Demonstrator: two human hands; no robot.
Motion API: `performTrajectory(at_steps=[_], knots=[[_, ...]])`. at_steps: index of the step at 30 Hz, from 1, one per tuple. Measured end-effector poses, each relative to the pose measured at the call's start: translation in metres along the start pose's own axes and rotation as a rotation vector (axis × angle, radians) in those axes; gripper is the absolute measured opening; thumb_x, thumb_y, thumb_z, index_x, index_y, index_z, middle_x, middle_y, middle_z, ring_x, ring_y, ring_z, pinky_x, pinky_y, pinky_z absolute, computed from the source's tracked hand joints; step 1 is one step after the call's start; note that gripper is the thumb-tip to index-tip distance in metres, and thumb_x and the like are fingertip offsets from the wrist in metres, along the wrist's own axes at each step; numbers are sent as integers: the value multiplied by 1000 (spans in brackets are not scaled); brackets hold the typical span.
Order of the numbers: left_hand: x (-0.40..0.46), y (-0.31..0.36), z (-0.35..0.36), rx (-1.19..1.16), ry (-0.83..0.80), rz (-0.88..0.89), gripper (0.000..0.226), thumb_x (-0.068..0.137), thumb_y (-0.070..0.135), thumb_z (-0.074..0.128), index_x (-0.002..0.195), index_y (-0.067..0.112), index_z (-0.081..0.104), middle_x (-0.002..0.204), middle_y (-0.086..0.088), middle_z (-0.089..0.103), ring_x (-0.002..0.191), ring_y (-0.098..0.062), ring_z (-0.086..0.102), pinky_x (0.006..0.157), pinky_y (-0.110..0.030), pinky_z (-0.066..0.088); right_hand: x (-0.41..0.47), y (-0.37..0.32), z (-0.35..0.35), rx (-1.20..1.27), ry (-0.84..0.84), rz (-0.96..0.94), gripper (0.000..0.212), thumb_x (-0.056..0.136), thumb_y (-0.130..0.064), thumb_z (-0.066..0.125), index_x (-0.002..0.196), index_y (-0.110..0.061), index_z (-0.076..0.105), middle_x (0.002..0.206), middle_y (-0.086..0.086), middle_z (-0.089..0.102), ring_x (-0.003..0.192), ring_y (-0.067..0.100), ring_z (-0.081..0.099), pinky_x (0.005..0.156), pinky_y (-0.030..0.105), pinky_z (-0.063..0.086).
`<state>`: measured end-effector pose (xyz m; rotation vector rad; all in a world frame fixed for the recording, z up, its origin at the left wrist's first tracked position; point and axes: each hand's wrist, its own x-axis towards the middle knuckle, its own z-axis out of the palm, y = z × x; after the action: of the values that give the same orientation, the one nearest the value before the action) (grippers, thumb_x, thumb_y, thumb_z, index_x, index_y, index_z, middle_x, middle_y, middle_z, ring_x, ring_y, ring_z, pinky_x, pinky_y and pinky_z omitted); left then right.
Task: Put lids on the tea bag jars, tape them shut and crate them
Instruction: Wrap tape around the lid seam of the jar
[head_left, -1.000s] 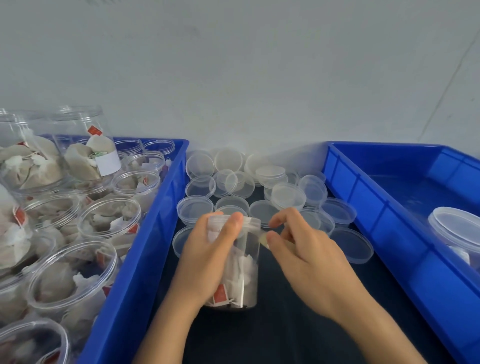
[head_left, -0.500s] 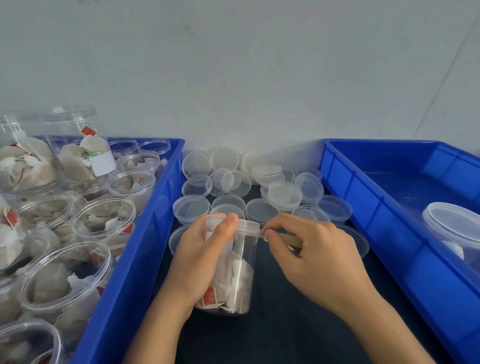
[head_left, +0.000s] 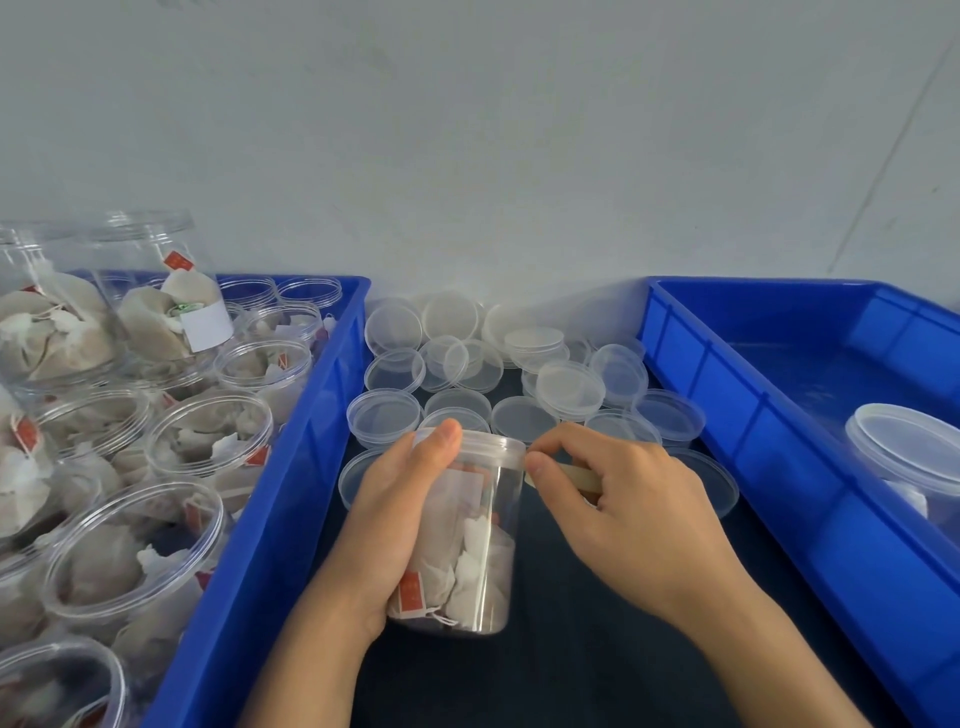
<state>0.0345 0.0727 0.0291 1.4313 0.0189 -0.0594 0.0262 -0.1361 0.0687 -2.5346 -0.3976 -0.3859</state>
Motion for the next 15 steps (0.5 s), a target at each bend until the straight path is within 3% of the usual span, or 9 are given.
performTrajectory(at_steps=[3, 6, 11, 15], knots=[[-2, -1, -1, -35, -4, -27, 75, 69, 81, 69, 121, 27, 72, 114, -11, 77, 106, -32, 76, 96, -55, 61, 0, 0, 1, 30, -37, 25, 39, 94, -72, 33, 102, -47, 62, 66, -20, 62, 67, 10, 60, 65, 29, 48], [-3, -1, -1, -66, -25, -54, 92, 70, 80, 71, 134, 14, 65, 123, -19, 73, 113, -38, 73, 100, -59, 58, 0, -1, 1, 46, -74, 37, 45, 93, -75, 28, 110, -48, 60, 66, -21, 62, 69, 8, 60, 68, 29, 50], [-2, -3, 2, -111, -45, -52, 94, 72, 77, 74, 135, 7, 60, 126, -24, 71, 113, -41, 73, 93, -54, 62, 1, -2, -4, 47, -165, 33, 47, 95, -73, 27, 128, -55, 56, 70, -41, 56, 73, 2, 59, 74, 29, 50], [1, -4, 2, 65, -10, 11, 77, 65, 90, 69, 115, 32, 69, 111, -5, 77, 104, -26, 76, 91, -45, 64, -1, -1, -7, 37, -169, 67, 48, 95, -74, 28, 127, -56, 60, 75, -31, 65, 82, 5, 64, 83, 35, 55]])
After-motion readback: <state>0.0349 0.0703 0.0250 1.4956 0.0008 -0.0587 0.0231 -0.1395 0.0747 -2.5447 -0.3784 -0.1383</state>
